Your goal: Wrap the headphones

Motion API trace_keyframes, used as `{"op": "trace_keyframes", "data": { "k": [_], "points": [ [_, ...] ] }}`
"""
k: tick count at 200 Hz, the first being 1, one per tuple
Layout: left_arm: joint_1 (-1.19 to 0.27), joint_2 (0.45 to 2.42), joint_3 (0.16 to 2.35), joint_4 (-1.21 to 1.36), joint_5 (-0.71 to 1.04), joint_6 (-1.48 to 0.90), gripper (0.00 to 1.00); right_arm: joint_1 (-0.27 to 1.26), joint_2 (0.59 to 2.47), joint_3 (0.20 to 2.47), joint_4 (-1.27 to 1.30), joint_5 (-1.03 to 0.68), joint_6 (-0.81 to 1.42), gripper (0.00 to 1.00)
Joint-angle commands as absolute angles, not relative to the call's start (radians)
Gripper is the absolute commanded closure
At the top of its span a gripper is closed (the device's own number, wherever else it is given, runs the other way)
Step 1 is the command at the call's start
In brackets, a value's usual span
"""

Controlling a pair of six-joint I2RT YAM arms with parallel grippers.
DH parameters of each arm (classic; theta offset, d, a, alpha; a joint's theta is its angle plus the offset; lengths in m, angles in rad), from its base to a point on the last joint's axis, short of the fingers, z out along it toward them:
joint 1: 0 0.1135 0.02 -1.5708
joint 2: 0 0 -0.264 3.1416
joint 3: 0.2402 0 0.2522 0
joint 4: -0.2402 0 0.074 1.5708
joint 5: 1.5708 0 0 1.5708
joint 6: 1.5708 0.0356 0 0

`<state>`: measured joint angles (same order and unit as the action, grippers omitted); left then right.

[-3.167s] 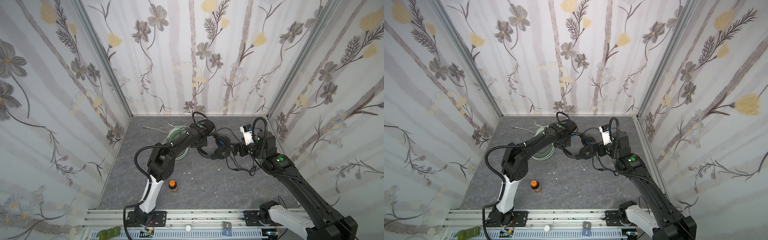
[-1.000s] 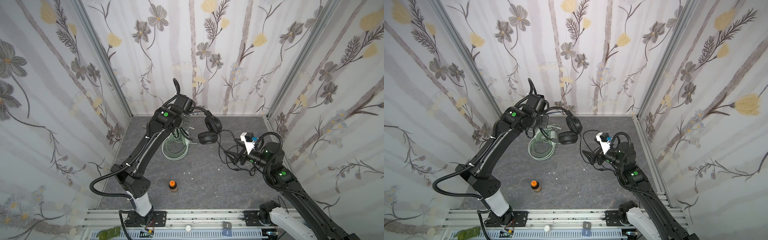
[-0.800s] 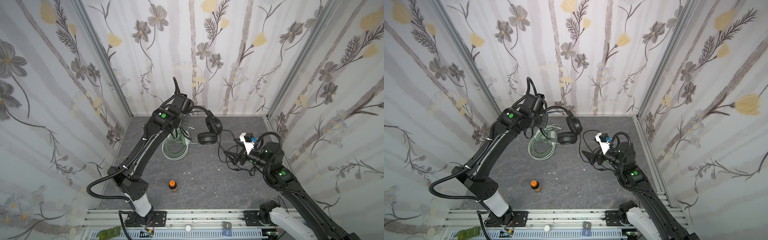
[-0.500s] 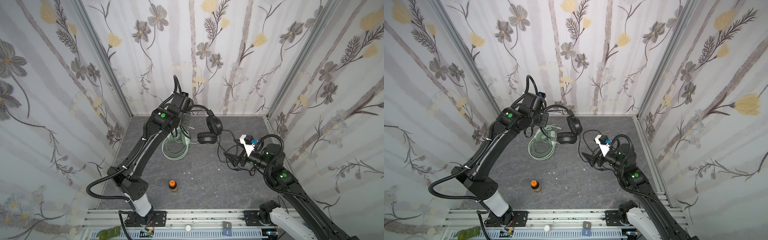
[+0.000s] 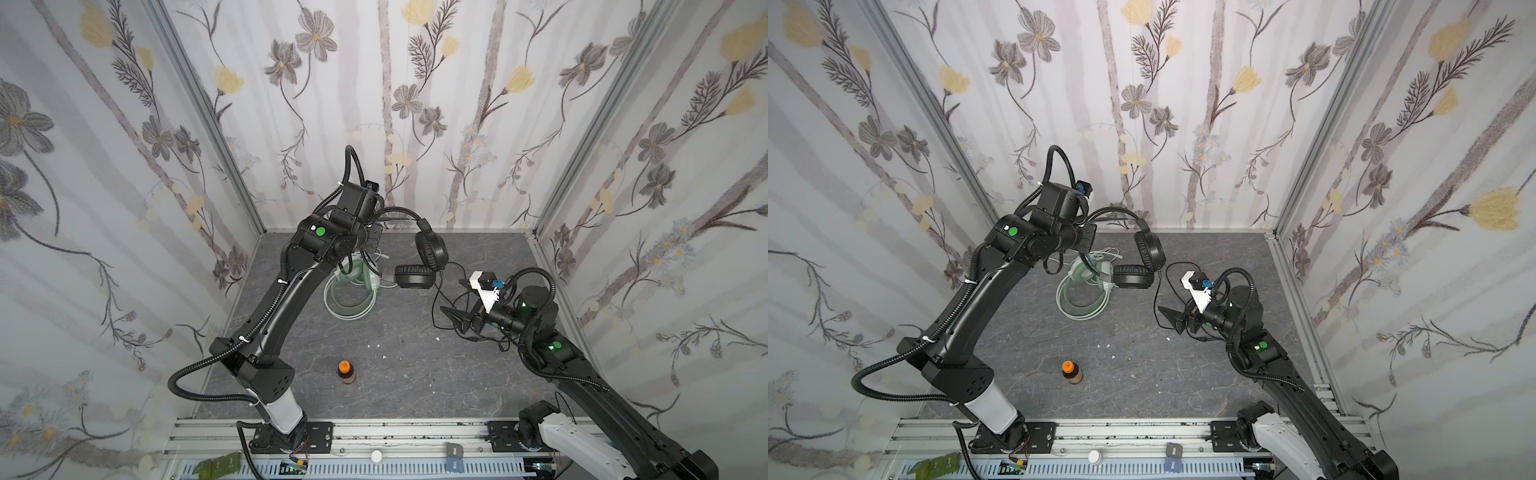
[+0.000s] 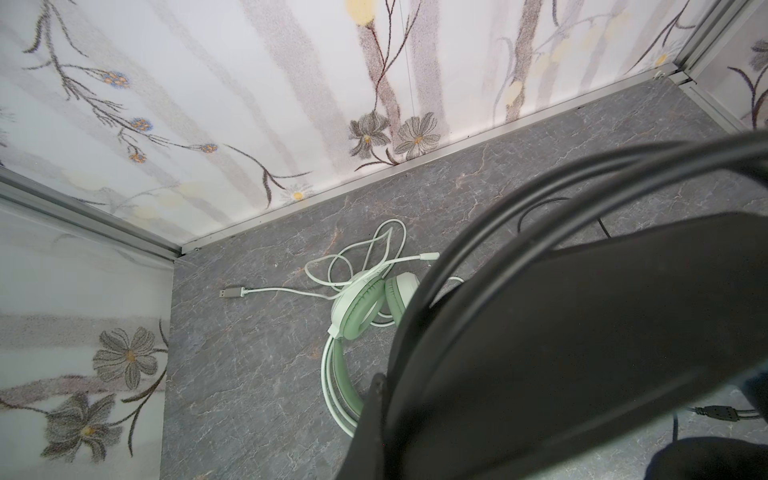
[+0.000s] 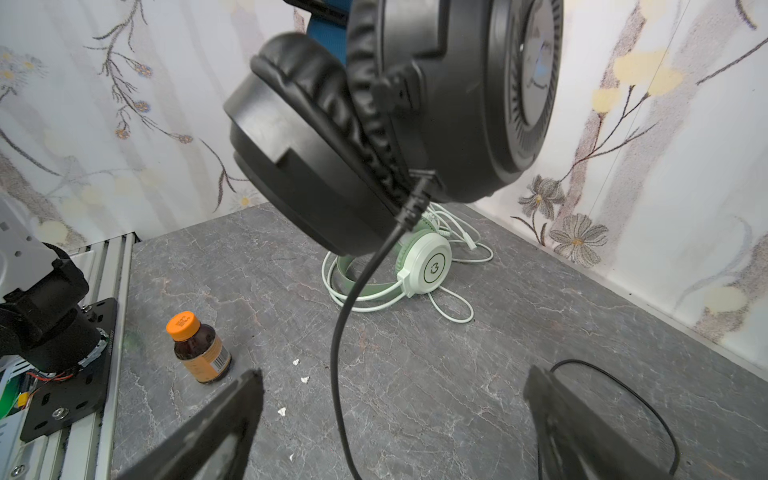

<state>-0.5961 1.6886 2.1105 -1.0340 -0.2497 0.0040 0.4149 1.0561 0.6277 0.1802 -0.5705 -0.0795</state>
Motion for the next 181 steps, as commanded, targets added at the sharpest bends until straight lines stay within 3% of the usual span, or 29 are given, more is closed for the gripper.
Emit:
{"op": "trace_keyframes", "data": {
  "k": [1,33,62,181],
  "points": [
    [-0.594,1.696,2.146,-0.999,-0.226,-0.027,1.00,0.429,1.106,0.625,0.321,-0.598,-0.045,0.03],
    [-0.594,1.726,2.209,-1.038,-0.219,-0.039,1.00,0.468,1.185,0.624,0.390,-0.616,-0.030,0.04],
    [-0.591,1.730,2.224,-1.046,-0.222,-0.049,1.00,0.485,1.249,0.619,0.461,-0.620,0.009,0.11],
    [-0.519,1.742,2.322,-1.112,-0.155,-0.107,1.00,0.502,1.348,0.505,0.703,-0.604,0.142,0.24]
  ]
}}
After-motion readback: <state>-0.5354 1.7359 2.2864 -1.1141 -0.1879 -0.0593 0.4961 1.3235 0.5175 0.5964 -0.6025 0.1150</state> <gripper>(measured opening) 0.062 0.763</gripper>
